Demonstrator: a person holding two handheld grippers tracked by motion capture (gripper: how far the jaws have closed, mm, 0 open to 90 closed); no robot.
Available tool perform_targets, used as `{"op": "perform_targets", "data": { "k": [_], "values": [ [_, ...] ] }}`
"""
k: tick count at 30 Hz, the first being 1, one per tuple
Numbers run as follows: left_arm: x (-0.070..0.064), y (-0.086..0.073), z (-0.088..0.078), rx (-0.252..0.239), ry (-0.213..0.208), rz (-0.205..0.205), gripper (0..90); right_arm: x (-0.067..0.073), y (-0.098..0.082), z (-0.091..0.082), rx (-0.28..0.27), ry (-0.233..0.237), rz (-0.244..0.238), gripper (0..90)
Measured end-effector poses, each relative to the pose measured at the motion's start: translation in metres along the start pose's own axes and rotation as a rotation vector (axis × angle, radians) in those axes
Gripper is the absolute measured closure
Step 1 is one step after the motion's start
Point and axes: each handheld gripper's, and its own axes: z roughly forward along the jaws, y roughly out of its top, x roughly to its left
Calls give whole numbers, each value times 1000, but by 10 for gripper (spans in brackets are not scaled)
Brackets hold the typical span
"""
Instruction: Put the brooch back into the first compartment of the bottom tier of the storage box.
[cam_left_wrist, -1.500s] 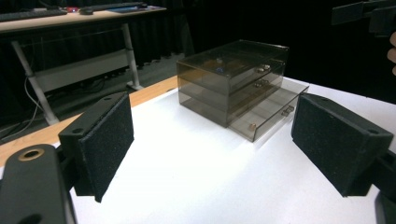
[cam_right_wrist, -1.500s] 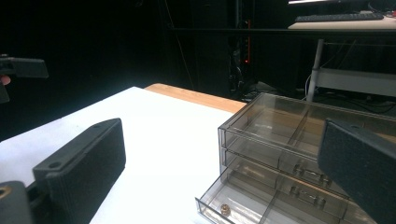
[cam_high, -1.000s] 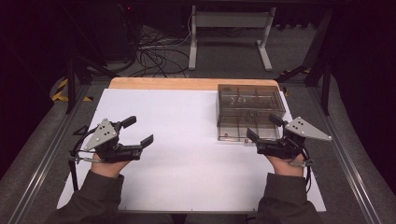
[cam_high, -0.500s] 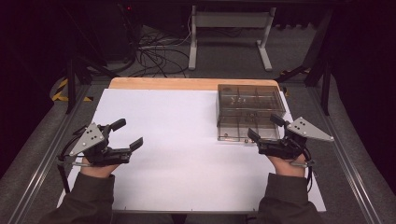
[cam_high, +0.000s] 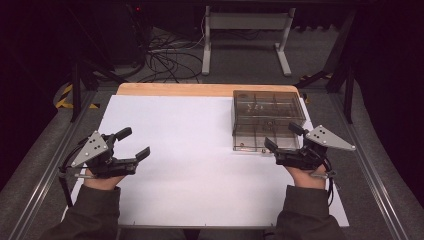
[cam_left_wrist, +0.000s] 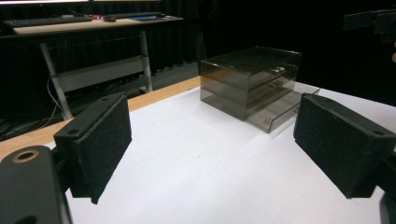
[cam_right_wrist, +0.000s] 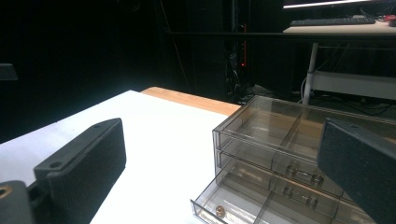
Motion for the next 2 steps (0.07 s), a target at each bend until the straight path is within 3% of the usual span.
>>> {"op": "perform_targets", "data": {
  "k": [2],
  "values": [
    [0,1,0,-10,-5,-5,122,-2,-2,1,15,-5,-6,20]
  ]
}}
